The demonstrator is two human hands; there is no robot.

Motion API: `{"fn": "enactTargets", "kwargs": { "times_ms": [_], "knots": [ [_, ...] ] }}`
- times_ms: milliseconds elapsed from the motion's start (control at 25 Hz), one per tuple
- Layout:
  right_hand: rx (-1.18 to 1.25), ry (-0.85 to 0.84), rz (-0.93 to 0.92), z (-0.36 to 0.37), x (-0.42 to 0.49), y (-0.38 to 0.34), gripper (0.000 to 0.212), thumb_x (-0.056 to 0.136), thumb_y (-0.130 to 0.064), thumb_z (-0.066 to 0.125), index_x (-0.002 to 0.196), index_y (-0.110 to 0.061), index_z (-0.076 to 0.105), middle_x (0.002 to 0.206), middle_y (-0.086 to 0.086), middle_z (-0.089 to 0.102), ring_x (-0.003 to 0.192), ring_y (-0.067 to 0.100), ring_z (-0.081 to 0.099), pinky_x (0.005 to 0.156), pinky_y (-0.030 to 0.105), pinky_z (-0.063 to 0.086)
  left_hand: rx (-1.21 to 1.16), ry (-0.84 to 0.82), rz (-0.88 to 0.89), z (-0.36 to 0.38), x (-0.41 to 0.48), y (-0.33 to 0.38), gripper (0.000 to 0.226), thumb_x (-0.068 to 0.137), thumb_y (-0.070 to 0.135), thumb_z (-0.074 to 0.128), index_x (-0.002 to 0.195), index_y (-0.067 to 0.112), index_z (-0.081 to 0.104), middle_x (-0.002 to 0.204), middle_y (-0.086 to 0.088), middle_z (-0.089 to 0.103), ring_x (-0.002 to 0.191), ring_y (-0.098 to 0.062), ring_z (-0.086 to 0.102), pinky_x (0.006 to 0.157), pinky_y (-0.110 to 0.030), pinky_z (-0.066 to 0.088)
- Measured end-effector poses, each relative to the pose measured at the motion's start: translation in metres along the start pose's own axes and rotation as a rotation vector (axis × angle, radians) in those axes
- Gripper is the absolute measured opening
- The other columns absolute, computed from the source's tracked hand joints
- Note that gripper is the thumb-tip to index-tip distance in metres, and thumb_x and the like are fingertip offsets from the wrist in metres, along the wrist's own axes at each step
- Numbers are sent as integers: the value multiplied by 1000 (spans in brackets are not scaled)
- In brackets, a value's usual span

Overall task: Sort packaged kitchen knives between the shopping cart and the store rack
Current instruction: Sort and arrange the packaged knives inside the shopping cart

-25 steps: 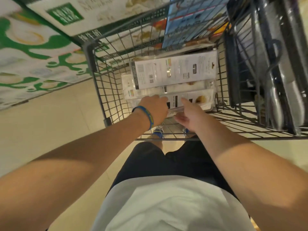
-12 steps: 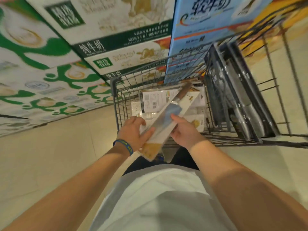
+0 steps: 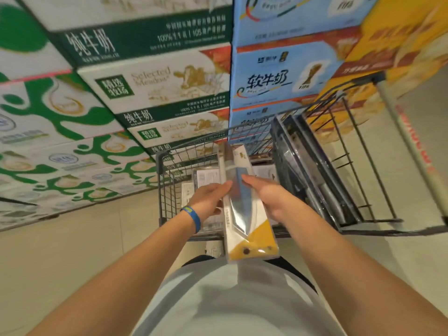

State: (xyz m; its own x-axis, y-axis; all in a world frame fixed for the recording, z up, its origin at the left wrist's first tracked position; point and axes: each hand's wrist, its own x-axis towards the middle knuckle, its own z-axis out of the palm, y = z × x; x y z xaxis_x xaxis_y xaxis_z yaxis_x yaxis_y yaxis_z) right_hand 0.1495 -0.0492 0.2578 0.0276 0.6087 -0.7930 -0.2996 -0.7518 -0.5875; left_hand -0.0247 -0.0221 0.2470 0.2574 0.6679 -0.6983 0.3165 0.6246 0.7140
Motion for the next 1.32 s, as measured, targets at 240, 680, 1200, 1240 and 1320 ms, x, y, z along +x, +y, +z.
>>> {"fn": "enactTargets", "kwargs": {
  "times_ms": [240,680,1200,1240,1320],
  "knots": [
    [-25,-9,-116,-19,-41,-31,40,98,-33,68,127,-6,66,116,16,76,112,34,71,106,51,51,-493,-30,75,36,-24,30,21,93,24,65,90,8,79,90,-13,76,75,-24,74,62,-29,57],
    [138,-10,-368,-90,-61,-37,30,98,-27,67,128,-27,63,114,-2,77,101,17,75,76,33,59,222,-163,364,70,-41,76,26,94,10,65,118,18,61,111,-8,70,95,-24,70,83,-43,59],
    [-1543,407,-1148,-45,-71,-115,61,89,-56,69,143,-32,54,140,-4,61,135,25,50,117,54,30,1281,493,880,-31,-40,114,20,90,27,69,109,32,72,89,2,68,75,-27,65,60,-27,42],
    [-1631,280,-1067,-31,-64,-111,49,93,-51,67,136,-31,59,130,-4,66,127,25,57,111,48,38,1308,500,886,-38,-43,112,21,88,28,70,108,34,73,90,3,69,76,-25,66,60,-26,41],
    [-1674,120,-948,-11,-49,-99,33,101,-41,58,132,-30,64,119,-1,71,114,26,65,93,40,52,1324,507,836,-52,-46,101,19,84,32,74,103,36,75,89,5,71,77,-24,68,61,-27,44]
  ]
}}
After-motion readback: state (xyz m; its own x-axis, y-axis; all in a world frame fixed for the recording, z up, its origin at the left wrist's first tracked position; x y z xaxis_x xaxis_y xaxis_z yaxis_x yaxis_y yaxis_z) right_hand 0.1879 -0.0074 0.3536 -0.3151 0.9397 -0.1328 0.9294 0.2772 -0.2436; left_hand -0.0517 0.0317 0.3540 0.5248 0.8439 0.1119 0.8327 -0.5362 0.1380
